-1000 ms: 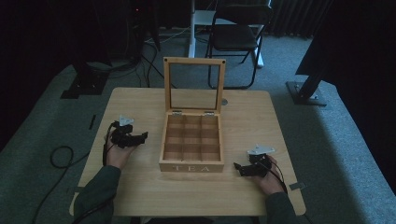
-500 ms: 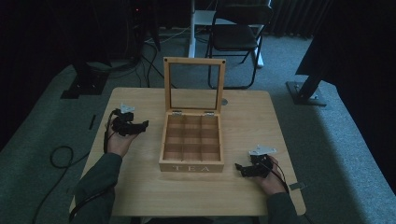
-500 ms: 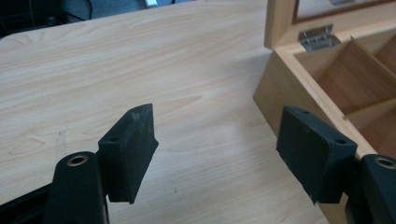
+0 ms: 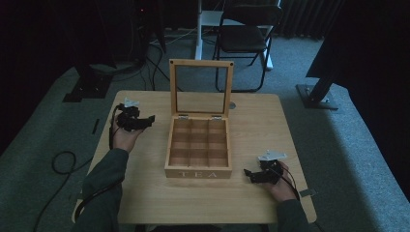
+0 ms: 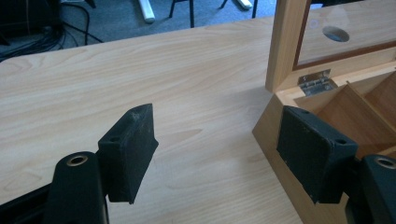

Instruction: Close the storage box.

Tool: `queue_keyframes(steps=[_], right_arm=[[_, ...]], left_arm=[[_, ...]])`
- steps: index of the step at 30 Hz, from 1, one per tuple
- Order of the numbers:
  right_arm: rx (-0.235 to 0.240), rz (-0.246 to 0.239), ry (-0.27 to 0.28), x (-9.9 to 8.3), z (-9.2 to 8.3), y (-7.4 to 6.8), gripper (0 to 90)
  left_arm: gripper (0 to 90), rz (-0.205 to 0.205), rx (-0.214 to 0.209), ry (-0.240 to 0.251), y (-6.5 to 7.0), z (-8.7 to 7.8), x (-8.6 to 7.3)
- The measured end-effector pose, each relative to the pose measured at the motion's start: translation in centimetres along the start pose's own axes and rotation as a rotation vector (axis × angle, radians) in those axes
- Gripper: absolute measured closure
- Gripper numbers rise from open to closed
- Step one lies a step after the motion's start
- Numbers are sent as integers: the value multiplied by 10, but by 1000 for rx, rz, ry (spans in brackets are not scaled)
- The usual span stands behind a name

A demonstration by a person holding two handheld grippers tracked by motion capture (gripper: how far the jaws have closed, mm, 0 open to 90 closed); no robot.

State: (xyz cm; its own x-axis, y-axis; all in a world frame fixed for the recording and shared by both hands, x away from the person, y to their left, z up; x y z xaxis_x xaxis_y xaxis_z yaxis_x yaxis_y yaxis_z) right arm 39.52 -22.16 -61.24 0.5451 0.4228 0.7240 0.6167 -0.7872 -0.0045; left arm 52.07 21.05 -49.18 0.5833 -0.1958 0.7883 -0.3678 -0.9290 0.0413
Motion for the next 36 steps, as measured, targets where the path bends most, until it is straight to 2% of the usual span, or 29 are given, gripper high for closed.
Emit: queue_keyframes(steps=[8, 12, 20, 25, 31, 36], right_arm=[[-6, 5, 0, 0, 0, 0, 127], [-9, 8, 0, 0, 0, 0, 126], [-9, 9, 0, 0, 0, 0, 126], [-9, 9, 0, 0, 0, 0, 127], [-9, 8, 0, 0, 0, 0, 127], [-11, 9, 0, 0, 0, 0, 127]], left_arm=[[282, 0, -10, 13, 2, 4, 17], [283, 16, -15, 11, 5, 11, 28], [283, 17, -43, 42, 11, 16, 45], [313, 40, -64, 50, 20, 25, 58], [347, 67, -47, 44, 28, 32, 75], [373, 76, -64, 41, 36, 37, 88]])
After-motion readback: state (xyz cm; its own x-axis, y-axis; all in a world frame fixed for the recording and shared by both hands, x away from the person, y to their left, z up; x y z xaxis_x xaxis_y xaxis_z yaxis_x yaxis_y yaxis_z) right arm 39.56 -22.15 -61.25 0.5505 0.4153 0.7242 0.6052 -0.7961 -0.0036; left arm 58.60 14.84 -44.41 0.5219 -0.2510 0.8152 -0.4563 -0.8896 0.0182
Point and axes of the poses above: each handheld gripper's, and its own axes: z roughly forward along the jaws, x roughly out of its top, y roughly to its right, the point moved 9 cm from there along z, roughly forward along the jaws
